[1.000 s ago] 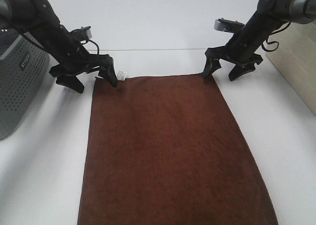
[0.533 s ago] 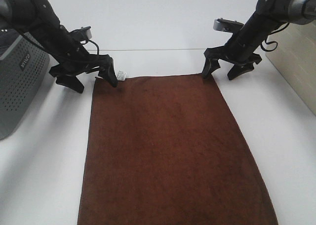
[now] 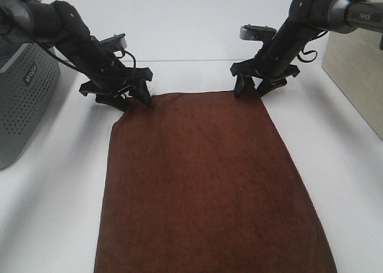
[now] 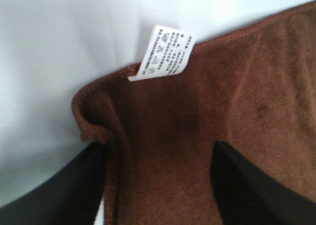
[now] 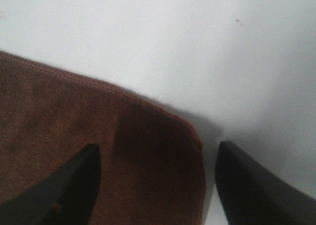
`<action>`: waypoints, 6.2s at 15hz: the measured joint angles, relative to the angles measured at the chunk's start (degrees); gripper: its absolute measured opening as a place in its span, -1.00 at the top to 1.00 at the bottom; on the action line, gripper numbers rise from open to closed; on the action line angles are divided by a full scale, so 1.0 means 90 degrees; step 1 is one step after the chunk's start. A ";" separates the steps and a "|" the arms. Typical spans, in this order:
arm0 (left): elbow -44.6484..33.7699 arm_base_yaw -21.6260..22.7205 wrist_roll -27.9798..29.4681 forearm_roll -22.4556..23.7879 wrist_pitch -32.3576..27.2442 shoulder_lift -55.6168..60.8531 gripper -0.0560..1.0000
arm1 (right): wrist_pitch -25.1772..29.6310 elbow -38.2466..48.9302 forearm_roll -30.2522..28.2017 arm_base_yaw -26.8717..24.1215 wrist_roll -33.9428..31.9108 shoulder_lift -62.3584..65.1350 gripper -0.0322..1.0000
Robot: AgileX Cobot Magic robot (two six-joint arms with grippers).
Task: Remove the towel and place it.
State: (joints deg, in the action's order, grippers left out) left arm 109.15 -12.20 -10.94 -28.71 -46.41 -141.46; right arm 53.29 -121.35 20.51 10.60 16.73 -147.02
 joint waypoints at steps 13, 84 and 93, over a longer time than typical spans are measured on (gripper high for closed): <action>0.0439 -0.0013 -0.0853 0.0477 0.0528 -0.0191 0.89 | -0.0598 0.0000 -0.0166 0.0000 -0.0236 -0.0032 0.92; 0.1050 0.1942 0.1362 0.3444 -0.1655 0.3259 -0.80 | 0.1770 0.0115 -0.1407 -0.1031 -0.1560 0.3973 -0.60; -0.3998 0.1942 0.1483 0.3361 -0.0980 0.7837 -0.80 | 0.1821 0.4125 -0.1432 -0.0961 -0.1713 0.8155 -0.55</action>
State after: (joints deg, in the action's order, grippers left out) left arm 73.17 5.27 2.41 1.55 -55.23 -70.93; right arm 69.67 -84.22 7.62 1.95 1.32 -73.63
